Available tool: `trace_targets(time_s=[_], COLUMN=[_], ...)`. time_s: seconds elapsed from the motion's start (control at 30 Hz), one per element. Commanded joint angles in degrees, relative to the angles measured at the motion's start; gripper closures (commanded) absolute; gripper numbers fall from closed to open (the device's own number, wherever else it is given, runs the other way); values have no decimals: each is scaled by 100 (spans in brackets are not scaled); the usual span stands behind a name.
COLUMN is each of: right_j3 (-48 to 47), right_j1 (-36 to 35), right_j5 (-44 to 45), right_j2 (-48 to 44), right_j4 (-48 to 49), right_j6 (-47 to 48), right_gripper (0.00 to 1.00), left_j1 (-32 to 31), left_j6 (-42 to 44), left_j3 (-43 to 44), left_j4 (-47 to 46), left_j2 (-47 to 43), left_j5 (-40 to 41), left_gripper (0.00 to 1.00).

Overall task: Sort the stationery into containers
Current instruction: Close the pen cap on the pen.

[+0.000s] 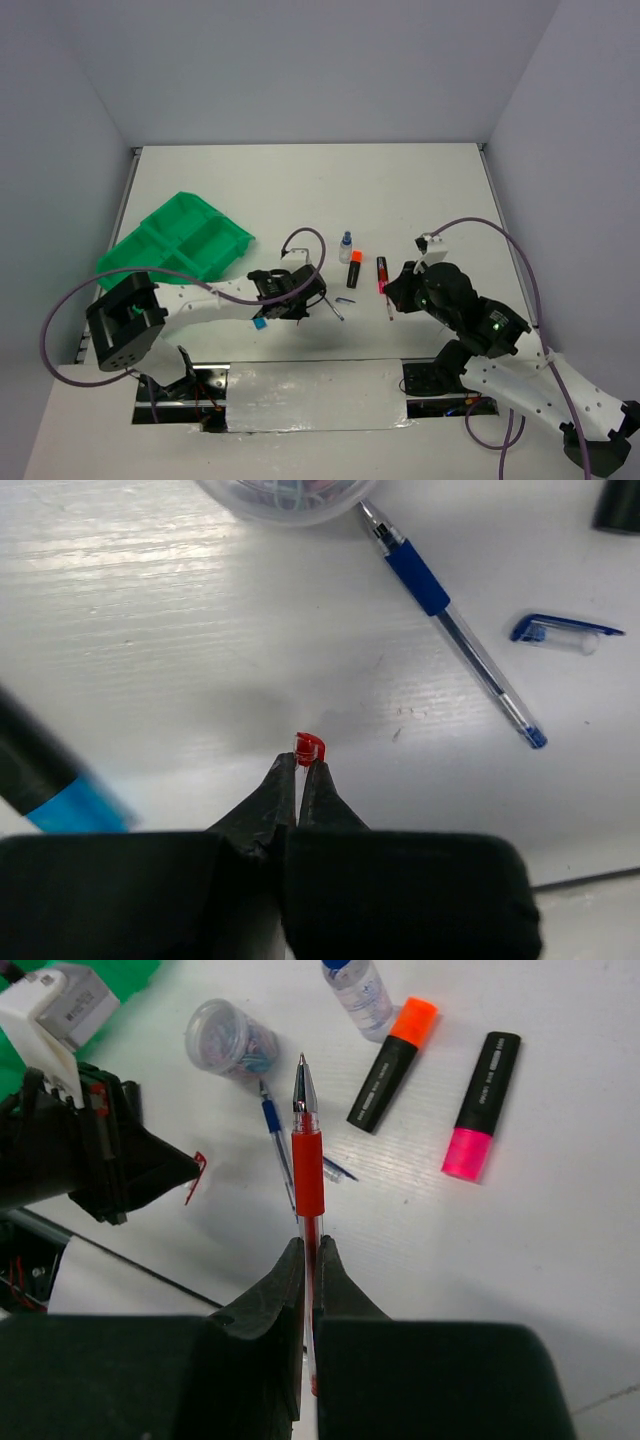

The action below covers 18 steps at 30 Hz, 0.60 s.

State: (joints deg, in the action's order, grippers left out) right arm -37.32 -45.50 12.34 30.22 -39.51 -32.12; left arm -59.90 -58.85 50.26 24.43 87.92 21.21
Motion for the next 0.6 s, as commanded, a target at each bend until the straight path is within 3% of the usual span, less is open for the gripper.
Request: trace_targets(time_s=[0.0,0.23,0.27,0.47,0.57], right_j3=[216,690,761,1613,1912], right_j1=[-47,-47,-47,-65,-301], right_j5=[-372,-1127,-1590,-3094,-3133], right_j2=[-51,238,265,475,748], right_j4=[715,1575,1795,4018,5003], right_j6=[144,101,92,-540,-909], right_gripper=[100,100,100,100,100], left_j1=[-22,-22,-22,-22,-31], left_j6=[-48,-100,-83,-171,-22], left_j3=[1,124,159,116,-130], left_j4=[194,458,423,-164,-963], left_j2=[-687,-1795,-2005,-2823,-3253], left_j5=[190,717,874,1376,1429], left_gripper=[100,100,100,100,100])
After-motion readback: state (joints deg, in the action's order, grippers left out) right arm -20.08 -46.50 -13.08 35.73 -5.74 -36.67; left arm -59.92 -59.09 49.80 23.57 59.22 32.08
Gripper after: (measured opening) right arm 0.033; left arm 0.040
